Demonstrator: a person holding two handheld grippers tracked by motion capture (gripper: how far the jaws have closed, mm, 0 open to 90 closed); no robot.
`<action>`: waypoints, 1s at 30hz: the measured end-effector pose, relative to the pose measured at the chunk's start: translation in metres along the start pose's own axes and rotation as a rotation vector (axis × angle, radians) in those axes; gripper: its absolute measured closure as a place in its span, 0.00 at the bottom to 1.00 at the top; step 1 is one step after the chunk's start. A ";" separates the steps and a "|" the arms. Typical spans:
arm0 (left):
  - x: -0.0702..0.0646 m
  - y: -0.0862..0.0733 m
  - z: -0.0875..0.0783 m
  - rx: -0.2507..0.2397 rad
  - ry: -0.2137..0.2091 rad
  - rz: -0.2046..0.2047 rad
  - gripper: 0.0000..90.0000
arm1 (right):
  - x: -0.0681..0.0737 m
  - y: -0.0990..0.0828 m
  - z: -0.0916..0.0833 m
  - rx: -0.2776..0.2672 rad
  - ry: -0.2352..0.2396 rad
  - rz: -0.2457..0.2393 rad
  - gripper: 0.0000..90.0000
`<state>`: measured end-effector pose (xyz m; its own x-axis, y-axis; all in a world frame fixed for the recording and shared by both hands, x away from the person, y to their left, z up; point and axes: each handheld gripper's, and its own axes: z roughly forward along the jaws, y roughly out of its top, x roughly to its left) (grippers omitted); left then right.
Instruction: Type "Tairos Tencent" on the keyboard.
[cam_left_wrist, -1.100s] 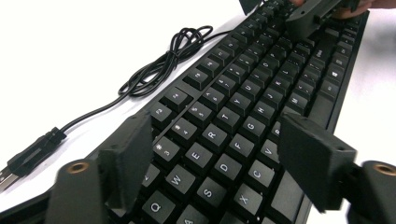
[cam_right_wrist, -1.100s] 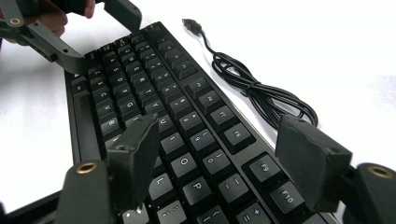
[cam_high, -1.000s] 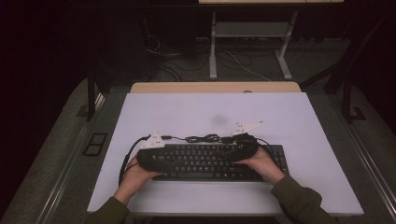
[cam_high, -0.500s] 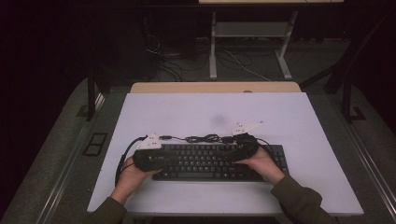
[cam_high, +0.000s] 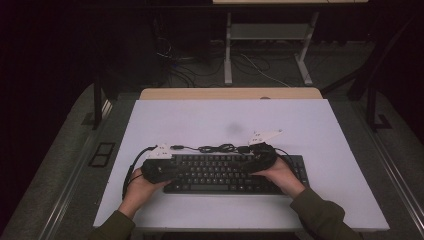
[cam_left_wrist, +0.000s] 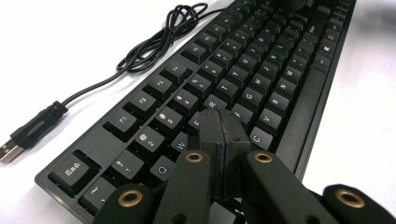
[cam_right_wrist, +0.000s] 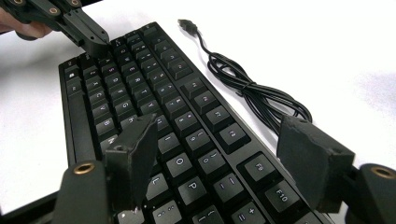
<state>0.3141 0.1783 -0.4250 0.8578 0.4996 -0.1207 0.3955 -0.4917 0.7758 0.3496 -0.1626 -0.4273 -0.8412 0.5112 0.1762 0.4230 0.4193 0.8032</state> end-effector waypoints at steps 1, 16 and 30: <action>0.000 0.000 0.001 0.000 0.000 -0.003 0.99 | 0.000 0.000 0.000 0.002 0.001 0.001 0.32; 0.000 -0.002 0.010 0.047 -0.009 0.009 0.99 | 0.000 0.000 0.001 0.003 0.002 -0.001 0.32; 0.000 -0.003 0.013 0.061 -0.012 0.009 0.99 | 0.001 0.000 0.001 0.004 0.001 0.000 0.32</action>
<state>0.3170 0.1701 -0.4356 0.8651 0.4866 -0.1217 0.4069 -0.5388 0.7376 0.3493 -0.1617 -0.4276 -0.8417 0.5104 0.1763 0.4241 0.4228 0.8008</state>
